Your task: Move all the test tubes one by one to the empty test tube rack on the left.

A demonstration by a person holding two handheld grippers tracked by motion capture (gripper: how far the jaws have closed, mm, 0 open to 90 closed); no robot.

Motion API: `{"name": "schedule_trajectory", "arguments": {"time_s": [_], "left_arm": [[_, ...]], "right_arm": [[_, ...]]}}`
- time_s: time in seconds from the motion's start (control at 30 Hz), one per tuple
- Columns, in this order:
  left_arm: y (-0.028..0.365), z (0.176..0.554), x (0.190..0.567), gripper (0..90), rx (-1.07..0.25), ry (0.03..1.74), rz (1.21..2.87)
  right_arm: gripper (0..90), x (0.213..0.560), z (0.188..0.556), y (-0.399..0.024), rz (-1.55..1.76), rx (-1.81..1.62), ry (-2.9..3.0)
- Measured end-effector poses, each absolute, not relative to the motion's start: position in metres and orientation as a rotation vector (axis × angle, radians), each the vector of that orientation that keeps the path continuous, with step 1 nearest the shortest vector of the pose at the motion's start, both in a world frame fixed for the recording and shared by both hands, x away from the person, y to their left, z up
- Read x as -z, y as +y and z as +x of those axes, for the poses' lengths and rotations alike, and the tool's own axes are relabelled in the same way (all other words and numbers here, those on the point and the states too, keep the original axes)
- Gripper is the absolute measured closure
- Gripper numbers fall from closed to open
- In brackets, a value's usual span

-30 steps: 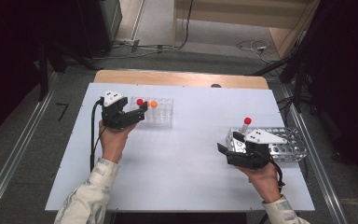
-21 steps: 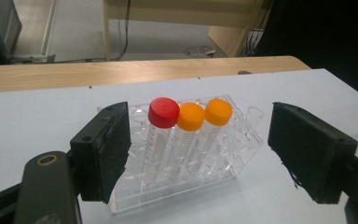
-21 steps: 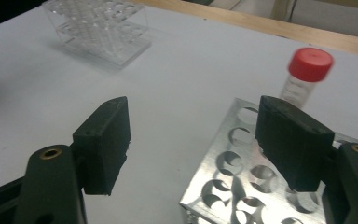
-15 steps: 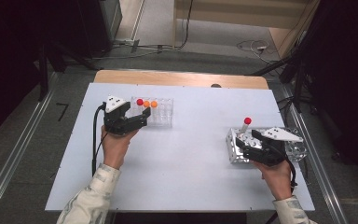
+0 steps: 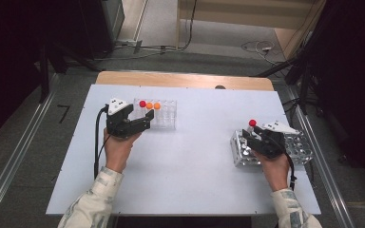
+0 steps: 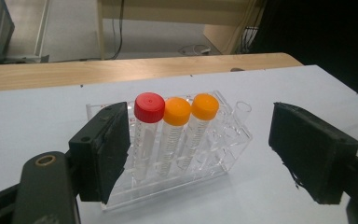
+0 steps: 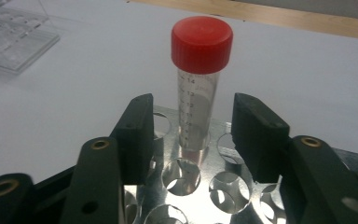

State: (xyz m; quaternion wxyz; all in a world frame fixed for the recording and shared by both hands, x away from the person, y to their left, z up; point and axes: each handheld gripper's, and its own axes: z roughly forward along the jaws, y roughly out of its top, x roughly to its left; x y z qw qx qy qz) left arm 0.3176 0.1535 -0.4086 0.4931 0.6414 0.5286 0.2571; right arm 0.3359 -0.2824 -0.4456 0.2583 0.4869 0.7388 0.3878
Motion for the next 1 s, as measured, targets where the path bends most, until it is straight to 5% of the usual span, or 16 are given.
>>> {"name": "schedule_trajectory", "arguments": {"time_s": [0.4, 1.0], "left_arm": [[0.152, 0.318, 0.410, 21.3, -0.620, 1.280, 1.564], [0.152, 0.316, 0.409, 21.4, -0.618, 1.271, 1.559]], "right_arm": [[69.9, 0.445, 0.336, -0.283, 1.300, -1.051, 1.999], [70.9, 0.406, 0.326, -0.282, 1.240, -1.136, 1.936]]}}
